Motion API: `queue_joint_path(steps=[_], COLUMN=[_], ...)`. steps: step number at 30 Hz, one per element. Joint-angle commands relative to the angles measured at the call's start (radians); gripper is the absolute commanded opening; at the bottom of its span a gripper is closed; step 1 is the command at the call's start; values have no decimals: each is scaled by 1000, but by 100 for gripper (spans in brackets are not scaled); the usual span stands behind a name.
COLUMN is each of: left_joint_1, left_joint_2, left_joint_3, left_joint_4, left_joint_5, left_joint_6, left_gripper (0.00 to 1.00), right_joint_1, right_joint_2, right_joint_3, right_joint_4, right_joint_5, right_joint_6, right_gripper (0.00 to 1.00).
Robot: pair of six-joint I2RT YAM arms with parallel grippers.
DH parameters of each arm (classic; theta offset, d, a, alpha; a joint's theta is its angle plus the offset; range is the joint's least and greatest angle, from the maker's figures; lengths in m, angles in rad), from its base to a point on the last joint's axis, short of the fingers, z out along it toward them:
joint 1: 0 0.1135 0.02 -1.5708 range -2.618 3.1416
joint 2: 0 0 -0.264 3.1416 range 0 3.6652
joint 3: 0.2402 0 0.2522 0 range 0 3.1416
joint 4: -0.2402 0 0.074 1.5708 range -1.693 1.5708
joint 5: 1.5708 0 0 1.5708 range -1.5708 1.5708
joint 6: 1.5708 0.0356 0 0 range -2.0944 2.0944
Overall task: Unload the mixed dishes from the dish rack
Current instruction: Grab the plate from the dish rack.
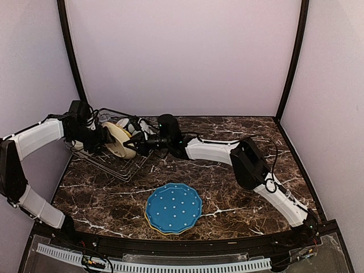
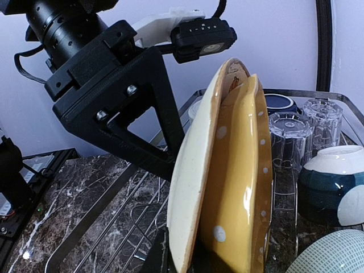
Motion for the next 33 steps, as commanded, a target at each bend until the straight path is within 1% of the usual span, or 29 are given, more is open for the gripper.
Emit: queue_joint_path(steps=[1,6,10,21,24,27,30,33], left_joint_1=[-12,-13,-14,-13,-13,-13,-13,-14], left_joint_2=[-15,-70,-138,-312,-350,-383,-404,-423], left_joint_3=[35,13,-7,-27,-39,-60,-93,-108], left_joint_4=[37,37,31,-7,-10,-1,17,20], left_joint_5=[43,52,37,-60,-88,-103,-111,-114], left_joint_6=[20,2,-2,-13,-19,-31,-44,-51], left_gripper=[71,73,78,82,82,83,83,82], right_joint_1=[29,13,2,-6,-5,-5,-3,-3], right_joint_2=[-98,-113,-138,-138,-151,-162,-177,-200], right_joint_3=[-122,-98,-104,-22,-16,6,30,30], right_joint_4=[133,195,259,407,441,433,388,353], right_joint_5=[-93,-91,-77,-4,18,31,34,32], right_joint_6=[149,240,298,427,432,404,340,310], right_gripper=[0,0,0,0,0,0,0,0])
